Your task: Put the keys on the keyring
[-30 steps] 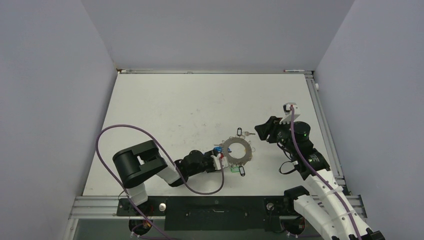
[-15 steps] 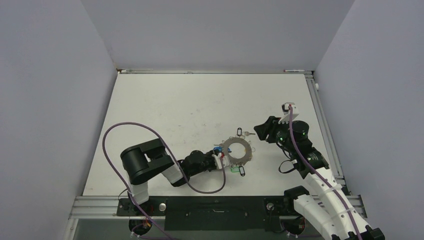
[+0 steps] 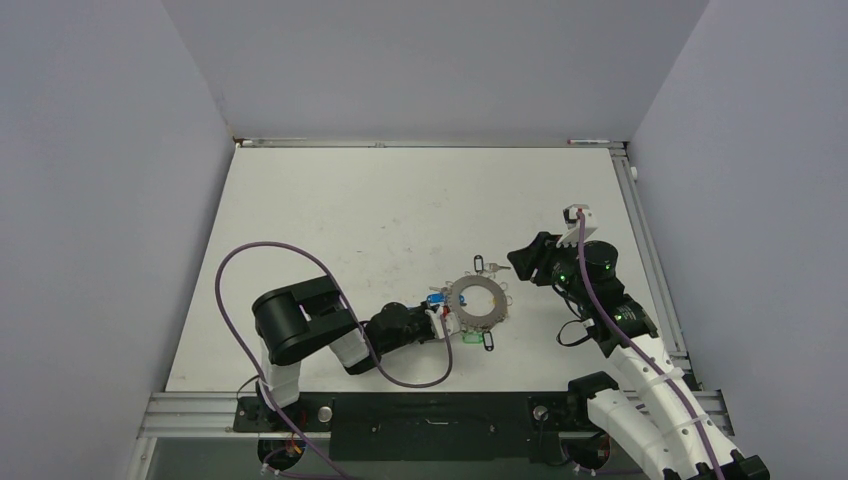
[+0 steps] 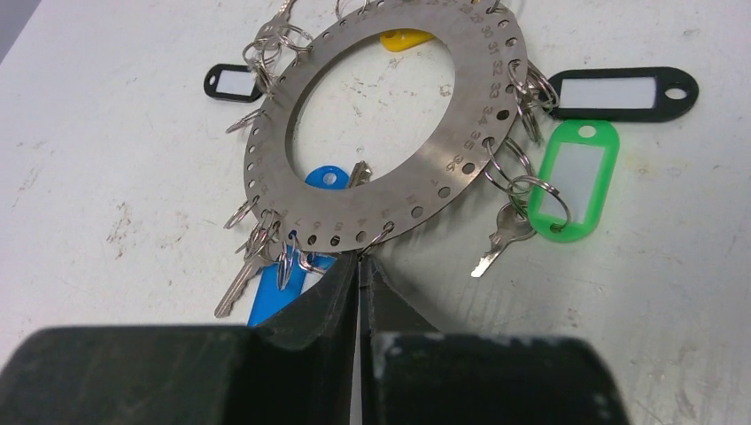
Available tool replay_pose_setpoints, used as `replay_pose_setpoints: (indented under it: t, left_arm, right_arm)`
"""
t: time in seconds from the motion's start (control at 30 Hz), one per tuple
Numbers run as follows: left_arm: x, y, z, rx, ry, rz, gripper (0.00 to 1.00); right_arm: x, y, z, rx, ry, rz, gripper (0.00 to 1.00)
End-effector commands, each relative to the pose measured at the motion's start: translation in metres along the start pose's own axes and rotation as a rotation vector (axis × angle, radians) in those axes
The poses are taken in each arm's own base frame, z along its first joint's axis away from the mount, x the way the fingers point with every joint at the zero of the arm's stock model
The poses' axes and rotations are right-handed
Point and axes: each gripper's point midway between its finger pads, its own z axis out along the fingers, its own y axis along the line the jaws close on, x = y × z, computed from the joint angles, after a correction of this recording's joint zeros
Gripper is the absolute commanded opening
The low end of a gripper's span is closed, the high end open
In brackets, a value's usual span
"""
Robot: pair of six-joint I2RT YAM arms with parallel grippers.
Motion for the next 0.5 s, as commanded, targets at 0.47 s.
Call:
replay_pose_setpoints:
  t: [0.47]
  left_arm:
    - [-0.016, -0.01, -0.017, 0.054, -0.017, -0.094, 0.0]
  right_arm:
    - [-0.009, 0.004, 0.003, -0.022, -0.033, -0.018, 0.44]
